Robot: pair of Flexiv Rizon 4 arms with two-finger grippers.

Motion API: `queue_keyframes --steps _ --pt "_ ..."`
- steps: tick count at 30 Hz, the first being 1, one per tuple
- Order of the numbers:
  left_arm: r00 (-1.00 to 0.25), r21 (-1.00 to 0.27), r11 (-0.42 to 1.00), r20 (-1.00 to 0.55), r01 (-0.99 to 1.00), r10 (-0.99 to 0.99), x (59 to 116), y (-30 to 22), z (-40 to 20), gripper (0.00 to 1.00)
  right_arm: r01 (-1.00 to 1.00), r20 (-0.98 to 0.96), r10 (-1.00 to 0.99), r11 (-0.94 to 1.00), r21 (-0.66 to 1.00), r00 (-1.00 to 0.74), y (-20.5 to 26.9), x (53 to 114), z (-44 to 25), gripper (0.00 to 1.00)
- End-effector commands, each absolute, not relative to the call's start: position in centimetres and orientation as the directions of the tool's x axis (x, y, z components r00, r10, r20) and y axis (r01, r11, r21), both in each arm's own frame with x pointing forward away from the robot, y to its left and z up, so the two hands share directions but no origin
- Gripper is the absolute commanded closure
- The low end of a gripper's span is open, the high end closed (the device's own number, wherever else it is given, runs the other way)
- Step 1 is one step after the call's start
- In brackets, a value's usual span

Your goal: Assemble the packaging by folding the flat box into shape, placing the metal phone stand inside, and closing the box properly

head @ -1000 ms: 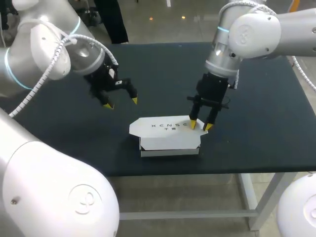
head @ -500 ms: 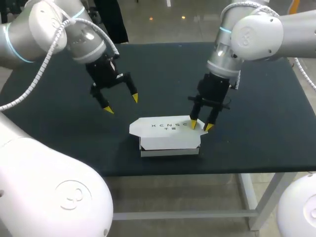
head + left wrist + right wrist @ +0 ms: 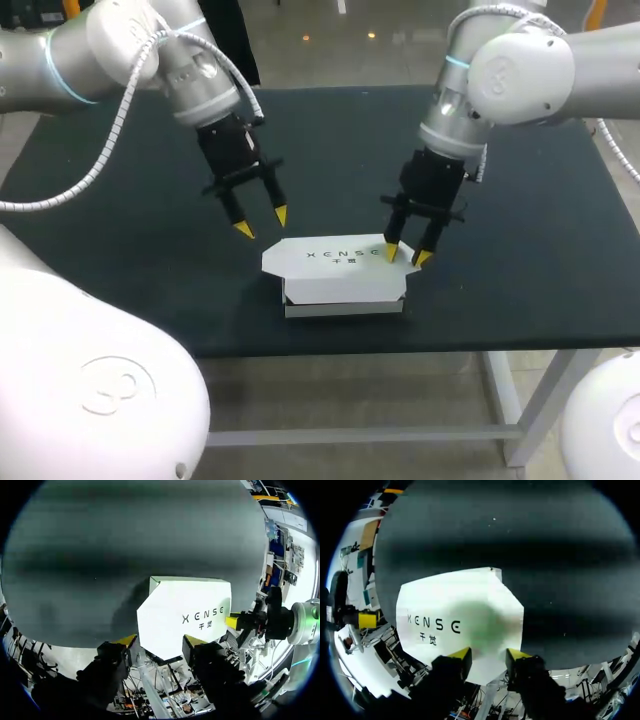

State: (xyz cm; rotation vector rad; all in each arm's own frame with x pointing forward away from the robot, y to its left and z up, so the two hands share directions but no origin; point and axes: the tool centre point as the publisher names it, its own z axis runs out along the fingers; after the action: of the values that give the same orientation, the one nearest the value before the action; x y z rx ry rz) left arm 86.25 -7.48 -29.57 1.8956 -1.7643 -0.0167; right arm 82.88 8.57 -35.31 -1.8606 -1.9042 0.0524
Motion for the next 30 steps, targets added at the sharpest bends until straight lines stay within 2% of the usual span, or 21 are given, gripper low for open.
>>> queue_keyframes --steps 1,6,12,21,30 --pt "0.18 0.376 -0.038 0.349 -0.926 -0.92 85.6 -7.9 -30.3 0.54 0.932 0.3 0.954 0.08 -0.353 0.032 8.7 83.0 -35.4 0.51" --pt "0.211 0.345 -0.09 0.334 -0.934 -0.919 84.8 -8.6 -31.1 0.54 0.931 0.297 0.954 0.079 -0.356 0.032 8.8 83.0 -35.5 0.51" --pt "0.215 0.323 -0.107 0.32 -0.94 -0.923 84.3 -8.9 -31.9 0.33 0.931 0.294 0.955 0.078 -0.356 0.033 8.8 83.0 -35.5 0.51" --pt "0.197 0.291 -0.107 0.3 -0.951 -0.933 83.2 -9.7 -32.6 0.36 0.932 0.289 0.957 0.074 -0.355 0.034 8.9 82.9 -35.6 0.51" --pt "0.2 0.27 -0.121 0.287 -0.955 -0.937 82.7 -10.1 -33.4 0.34 0.932 0.287 0.957 0.067 -0.356 0.041 8.8 82.8 -35.9 0.51"
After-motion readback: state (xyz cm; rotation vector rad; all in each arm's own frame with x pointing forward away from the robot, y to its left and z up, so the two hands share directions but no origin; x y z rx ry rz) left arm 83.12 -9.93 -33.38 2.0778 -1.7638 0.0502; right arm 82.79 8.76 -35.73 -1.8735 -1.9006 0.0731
